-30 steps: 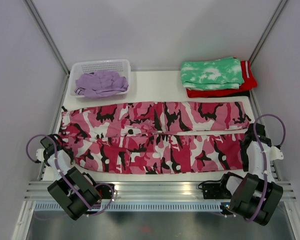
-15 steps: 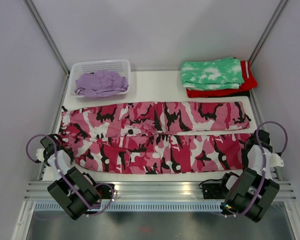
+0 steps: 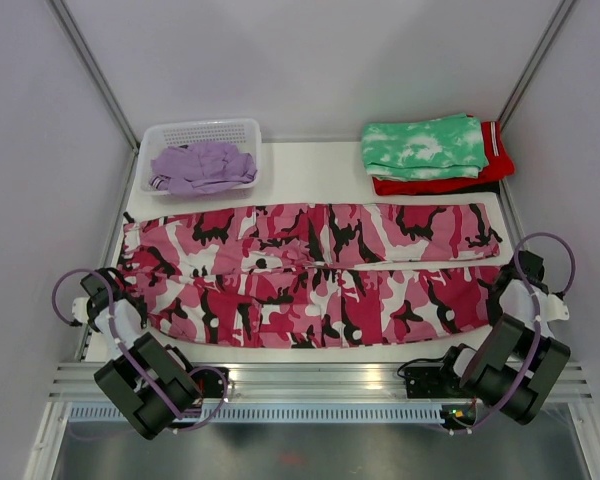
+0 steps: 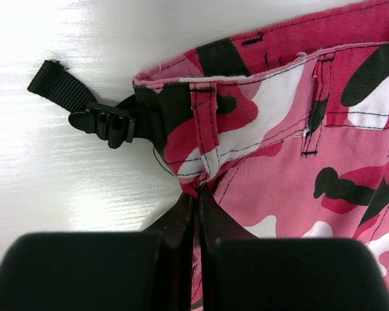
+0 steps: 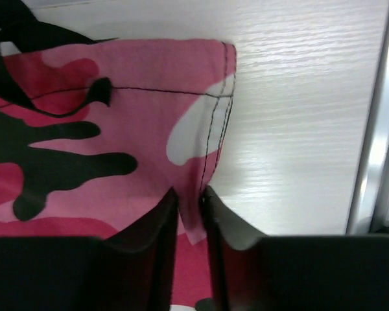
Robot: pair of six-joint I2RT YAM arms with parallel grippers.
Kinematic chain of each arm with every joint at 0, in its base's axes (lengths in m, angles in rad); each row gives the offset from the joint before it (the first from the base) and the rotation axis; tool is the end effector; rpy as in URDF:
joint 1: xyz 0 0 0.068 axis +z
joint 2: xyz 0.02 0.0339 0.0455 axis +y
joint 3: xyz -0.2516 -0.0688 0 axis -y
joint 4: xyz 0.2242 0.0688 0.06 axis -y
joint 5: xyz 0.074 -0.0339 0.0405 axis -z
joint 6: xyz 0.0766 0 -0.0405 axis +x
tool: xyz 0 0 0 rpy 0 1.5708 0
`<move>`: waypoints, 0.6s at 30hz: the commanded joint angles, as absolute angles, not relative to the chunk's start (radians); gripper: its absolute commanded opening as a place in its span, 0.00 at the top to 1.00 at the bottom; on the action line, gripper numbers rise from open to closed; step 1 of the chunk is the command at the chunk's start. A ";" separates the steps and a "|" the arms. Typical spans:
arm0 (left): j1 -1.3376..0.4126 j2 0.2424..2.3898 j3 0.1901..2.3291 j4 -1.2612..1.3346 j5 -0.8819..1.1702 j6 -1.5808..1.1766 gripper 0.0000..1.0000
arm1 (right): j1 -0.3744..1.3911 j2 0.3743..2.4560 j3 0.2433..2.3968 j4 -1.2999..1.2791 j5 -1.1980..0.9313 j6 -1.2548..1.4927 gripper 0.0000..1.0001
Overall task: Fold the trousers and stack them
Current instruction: Fold the trousers
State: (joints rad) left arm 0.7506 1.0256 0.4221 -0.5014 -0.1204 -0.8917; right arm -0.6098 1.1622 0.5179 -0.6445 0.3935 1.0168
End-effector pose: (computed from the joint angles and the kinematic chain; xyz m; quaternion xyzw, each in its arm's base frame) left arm 0.1221 0.1265 0.1167 -0.7203 0.6516 0.0421 0.2340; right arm 0.1271 -0.1246 0.1187 0.7243 0.6472 -0.1617 0.1741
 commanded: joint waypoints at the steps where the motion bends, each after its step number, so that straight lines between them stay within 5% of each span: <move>1: 0.755 1.043 0.437 -0.531 -0.144 -0.922 0.98 | -0.623 1.204 0.492 -0.634 0.399 1.008 0.74; 5: 0.755 1.048 0.468 -0.557 -0.129 -0.922 0.98 | -0.623 1.177 0.480 -0.626 0.400 1.011 1.00; 18: 0.753 0.939 0.814 -0.762 -0.155 -0.848 0.98 | -0.496 1.140 0.695 -0.583 0.376 0.798 1.00</move>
State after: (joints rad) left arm 0.7502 0.9581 0.7216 -0.7536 -0.1196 -0.8894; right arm -0.5186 1.1835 0.6197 -0.6586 0.3714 0.8726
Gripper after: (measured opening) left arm 0.032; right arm 0.010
